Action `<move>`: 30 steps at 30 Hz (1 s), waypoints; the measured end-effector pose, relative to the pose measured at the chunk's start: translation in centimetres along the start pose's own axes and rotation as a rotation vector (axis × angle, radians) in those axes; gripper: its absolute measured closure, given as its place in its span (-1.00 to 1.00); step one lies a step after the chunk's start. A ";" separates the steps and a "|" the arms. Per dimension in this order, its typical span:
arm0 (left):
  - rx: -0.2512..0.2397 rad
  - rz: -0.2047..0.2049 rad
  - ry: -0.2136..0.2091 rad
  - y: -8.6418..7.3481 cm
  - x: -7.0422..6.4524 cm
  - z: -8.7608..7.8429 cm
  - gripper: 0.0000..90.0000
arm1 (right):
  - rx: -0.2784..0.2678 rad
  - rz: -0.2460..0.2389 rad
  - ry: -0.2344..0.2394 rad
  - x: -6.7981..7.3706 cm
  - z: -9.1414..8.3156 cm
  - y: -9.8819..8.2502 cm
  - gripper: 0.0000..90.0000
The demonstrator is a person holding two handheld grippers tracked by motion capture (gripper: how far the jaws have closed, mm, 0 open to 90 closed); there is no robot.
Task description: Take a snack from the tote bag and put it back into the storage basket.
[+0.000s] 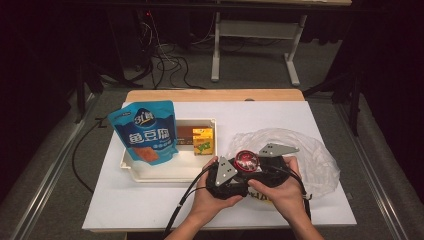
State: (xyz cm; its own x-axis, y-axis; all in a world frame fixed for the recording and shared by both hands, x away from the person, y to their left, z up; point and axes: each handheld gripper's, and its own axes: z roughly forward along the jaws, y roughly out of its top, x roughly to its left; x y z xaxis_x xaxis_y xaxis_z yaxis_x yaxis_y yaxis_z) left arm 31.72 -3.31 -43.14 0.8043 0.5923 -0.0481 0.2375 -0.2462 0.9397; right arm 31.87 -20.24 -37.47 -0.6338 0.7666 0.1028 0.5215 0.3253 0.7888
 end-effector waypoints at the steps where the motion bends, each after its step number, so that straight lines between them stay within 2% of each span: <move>1: 0.000 0.000 0.000 0.0 0.0 0.0 -0.44 | 0.001 0.000 0.003 0.0 0.0 0.0 -0.42; 7: -0.010 0.017 -0.005 -0.1 0.1 -0.1 -0.42 | 0.004 0.004 0.011 -0.1 0.1 0.0 -0.42; 11: -0.014 0.004 -0.014 -0.2 0.3 -0.2 -0.42 | -0.004 0.002 0.030 -0.2 0.0 0.0 -0.45; 13: -0.006 0.017 -0.021 -0.4 0.4 -0.2 -0.42 | -0.009 0.004 0.035 -0.4 0.0 -0.1 -0.53; 15: -0.002 0.023 -0.029 -0.5 0.3 -0.2 -0.42 | -0.009 0.006 0.037 -0.4 0.0 -0.1 -0.53; 17: -0.002 0.024 -0.032 -0.6 0.3 -0.1 -0.42 | -0.015 -0.003 0.043 -0.3 0.0 -0.1 -0.43; 20: -0.008 0.004 -0.049 -0.7 0.4 -0.2 -0.42 | -0.012 -0.021 0.021 0.0 -0.1 0.0 -0.42; 24: -0.014 -0.020 -0.045 -0.5 0.3 -0.2 -0.46 | -0.014 -0.027 0.006 0.3 -0.2 0.0 -0.41; 30: -0.020 -0.002 -0.022 0.0 0.1 -0.3 -0.49 | 0.003 -0.030 0.007 0.5 0.1 -0.1 -0.41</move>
State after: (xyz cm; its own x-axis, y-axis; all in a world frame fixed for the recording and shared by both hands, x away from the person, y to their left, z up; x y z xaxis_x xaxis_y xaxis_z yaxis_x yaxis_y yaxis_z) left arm 31.61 -3.07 -43.07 0.8157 0.5756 -0.0570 0.2279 -0.2293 0.9463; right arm 31.55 -19.82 -37.55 -0.6529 0.7529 0.0831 0.5036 0.3495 0.7901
